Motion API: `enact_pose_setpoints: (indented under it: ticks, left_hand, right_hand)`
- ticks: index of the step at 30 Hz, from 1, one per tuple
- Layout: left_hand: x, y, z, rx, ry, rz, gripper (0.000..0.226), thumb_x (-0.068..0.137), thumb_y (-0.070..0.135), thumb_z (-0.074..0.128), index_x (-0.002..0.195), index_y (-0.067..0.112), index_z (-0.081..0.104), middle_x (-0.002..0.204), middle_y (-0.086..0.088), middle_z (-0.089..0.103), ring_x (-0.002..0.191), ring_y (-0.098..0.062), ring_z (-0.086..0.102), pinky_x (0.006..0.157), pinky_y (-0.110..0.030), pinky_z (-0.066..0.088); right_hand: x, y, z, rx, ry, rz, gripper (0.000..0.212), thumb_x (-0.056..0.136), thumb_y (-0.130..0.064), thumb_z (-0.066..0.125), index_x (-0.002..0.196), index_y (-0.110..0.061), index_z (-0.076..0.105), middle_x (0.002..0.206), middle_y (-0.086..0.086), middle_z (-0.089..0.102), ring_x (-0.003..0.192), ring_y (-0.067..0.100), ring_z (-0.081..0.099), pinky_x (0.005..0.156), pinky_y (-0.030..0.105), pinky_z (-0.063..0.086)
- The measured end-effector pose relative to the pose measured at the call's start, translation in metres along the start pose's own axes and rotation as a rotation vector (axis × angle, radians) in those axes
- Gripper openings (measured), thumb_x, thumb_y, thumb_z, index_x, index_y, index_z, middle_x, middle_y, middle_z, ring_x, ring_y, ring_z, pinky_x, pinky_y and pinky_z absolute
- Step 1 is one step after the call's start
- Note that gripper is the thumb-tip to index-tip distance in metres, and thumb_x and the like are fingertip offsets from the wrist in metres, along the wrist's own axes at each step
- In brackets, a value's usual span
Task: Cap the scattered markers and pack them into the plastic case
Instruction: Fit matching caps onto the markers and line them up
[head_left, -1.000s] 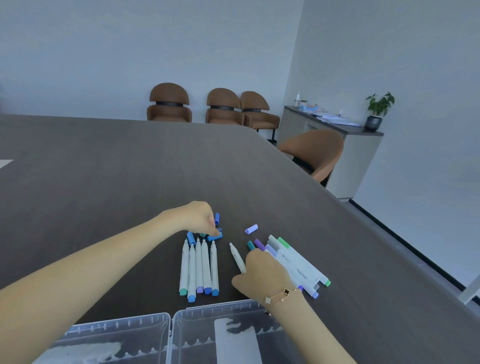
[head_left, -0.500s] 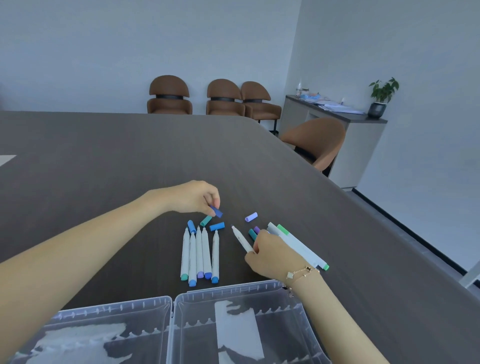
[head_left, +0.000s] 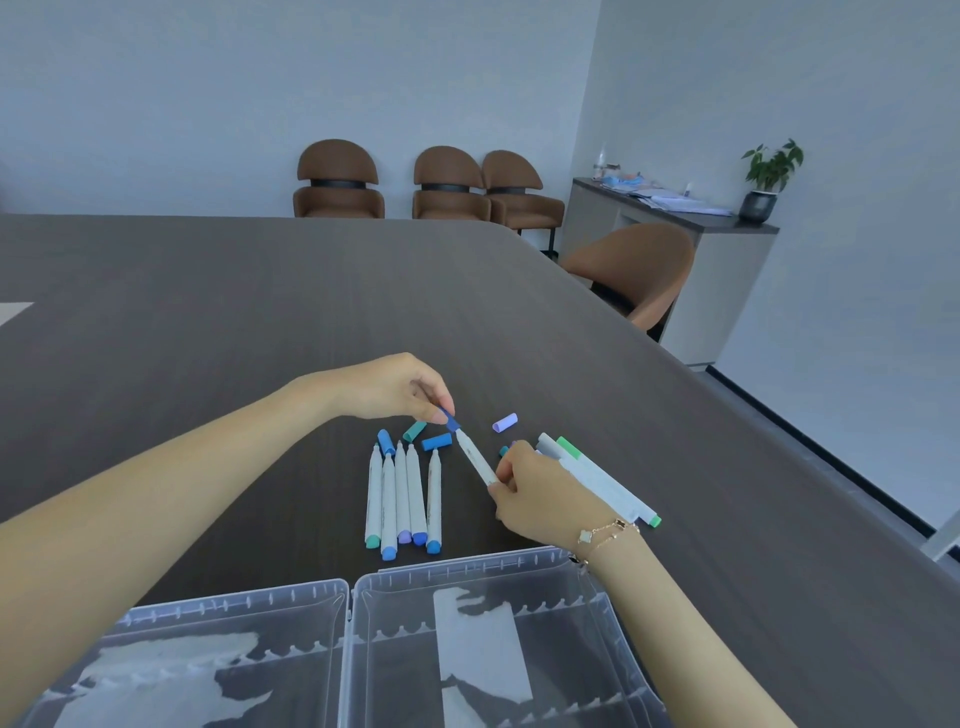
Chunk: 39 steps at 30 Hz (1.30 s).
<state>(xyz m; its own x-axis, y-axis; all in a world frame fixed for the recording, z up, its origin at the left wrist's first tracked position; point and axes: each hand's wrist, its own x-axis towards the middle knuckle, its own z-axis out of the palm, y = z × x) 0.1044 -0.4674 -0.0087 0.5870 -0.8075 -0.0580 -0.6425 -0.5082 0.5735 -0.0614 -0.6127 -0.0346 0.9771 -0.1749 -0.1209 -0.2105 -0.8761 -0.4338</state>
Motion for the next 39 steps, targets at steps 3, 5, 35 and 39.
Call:
enact_pose_setpoints:
  ticks: [3,5,35,39]
  left_hand:
    - [0.000,-0.002,0.001,0.000,-0.009,0.007,0.012,0.088,0.016,0.064,0.097,0.023,0.069,0.100,0.004,0.069,0.090,-0.008,0.065,0.083,-0.020,0.052]
    - [0.000,-0.002,0.002,-0.007,-0.026,0.008,0.017,0.089,0.018,0.062,0.105,0.022,0.070,0.103,0.006,0.069,0.093,-0.006,0.065,0.083,-0.018,0.052]
    - [-0.012,-0.003,0.008,0.198,0.080,-0.085,0.017,0.086,0.034,0.066,0.095,0.020,0.071,0.087,0.012,0.058,0.078,-0.002,0.055,0.065,-0.012,0.040]
    - [-0.011,-0.007,0.016,0.228,0.028,-0.114,0.022,0.084,0.045,0.064,0.088,0.024,0.069,0.090,0.011,0.054,0.081,-0.005,0.053,0.070,-0.018,0.042]
  right_hand:
    - [0.001,0.000,0.000,0.021,0.004,0.001,0.017,0.096,-0.024,0.049,0.111,-0.015,0.050,0.088,-0.001,0.054,0.067,0.009,0.049,0.055,0.011,0.036]
    - [0.001,0.000,0.000,0.050,0.008,-0.003,0.019,0.097,-0.024,0.048,0.112,-0.015,0.052,0.091,0.000,0.057,0.071,0.009,0.051,0.056,0.010,0.036]
    - [-0.009,-0.046,0.023,-0.100,0.134,-0.026,0.036,0.093,-0.042,0.051,0.115,-0.015,0.049,0.104,0.004,0.060,0.094,0.018,0.061,0.081,0.028,0.052]
    - [-0.009,-0.048,0.026,-0.113,0.050,0.008,0.015,0.092,-0.026,0.053,0.097,-0.014,0.045,0.082,0.001,0.047,0.081,0.019,0.049,0.071,0.026,0.042]
